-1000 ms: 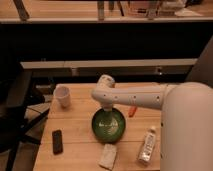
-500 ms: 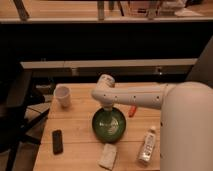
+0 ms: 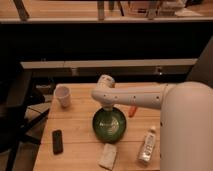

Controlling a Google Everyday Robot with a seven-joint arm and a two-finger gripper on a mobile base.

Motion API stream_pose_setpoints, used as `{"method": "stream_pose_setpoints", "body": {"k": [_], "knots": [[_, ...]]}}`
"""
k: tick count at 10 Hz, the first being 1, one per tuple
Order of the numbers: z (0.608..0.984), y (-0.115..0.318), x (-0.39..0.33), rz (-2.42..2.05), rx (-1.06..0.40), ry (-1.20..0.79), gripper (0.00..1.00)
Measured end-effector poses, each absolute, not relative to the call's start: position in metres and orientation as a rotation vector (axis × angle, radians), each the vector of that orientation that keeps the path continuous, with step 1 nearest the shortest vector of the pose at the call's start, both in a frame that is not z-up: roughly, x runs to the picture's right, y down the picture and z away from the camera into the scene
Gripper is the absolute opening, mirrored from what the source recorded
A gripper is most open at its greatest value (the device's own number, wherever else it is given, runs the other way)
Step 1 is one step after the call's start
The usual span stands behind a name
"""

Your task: Drag the ceramic bowl in a circle

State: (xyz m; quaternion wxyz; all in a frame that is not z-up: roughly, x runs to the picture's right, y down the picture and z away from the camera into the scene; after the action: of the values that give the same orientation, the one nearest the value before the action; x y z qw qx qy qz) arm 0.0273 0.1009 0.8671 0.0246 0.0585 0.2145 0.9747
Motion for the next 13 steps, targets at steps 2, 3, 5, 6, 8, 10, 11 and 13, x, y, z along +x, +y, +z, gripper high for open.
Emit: {"method": "stream_pose_setpoints", "body": {"k": [2, 3, 5, 6, 8, 10, 11, 13], "knots": [[0.8667, 0.1019, 0.0278, 3.006, 0.187, 0.659, 0.01], [0.8666, 0.1023, 0.028, 3.006, 0.19, 0.656, 0.01], [0.8658, 0.1039, 0.0293, 2.999, 0.196, 0.649, 0.01], [0.8653, 0.1045, 0.0295, 2.993, 0.2, 0.647, 0.01], [0.8639, 0.1056, 0.029, 2.992, 0.203, 0.642, 0.01], [0.8635, 0.106, 0.0332, 2.994, 0.212, 0.637, 0.01], [0.8637, 0.1064, 0.0353, 2.996, 0.214, 0.634, 0.01], [0.8634, 0.1055, 0.0361, 2.998, 0.216, 0.628, 0.01]]}}
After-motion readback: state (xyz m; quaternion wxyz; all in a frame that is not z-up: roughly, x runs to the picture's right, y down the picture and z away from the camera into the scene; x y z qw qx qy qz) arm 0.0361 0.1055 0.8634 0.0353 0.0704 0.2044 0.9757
